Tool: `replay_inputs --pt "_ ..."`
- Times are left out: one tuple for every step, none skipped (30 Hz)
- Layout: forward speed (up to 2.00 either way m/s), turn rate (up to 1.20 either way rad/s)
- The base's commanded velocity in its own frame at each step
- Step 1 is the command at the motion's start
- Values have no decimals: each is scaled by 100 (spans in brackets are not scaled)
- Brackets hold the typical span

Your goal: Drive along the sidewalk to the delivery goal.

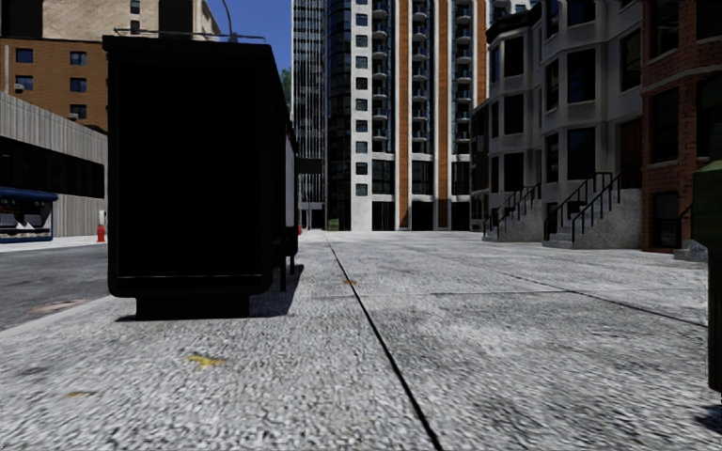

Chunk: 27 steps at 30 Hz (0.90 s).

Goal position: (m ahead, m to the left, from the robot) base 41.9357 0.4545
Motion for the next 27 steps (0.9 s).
replay_inputs --pt "200 0" --pt "200 0" --pt "200 0" --pt "200 0" --pt "200 0" --pt "200 0" --pt "200 0" --pt "200 0" --pt "200 0" --pt "200 0" --pt "200 0" --pt "200 0" --pt "200 0" --pt "200 0" --pt "200 0" --pt "200 0" --pt "200 0" --pt "200 0" --pt "200 0" --pt "200 0" --pt "200 0" --pt "200 0" --pt "200 0" --pt "200 0" --pt "200 0" --pt "200 0" --pt "200 0"
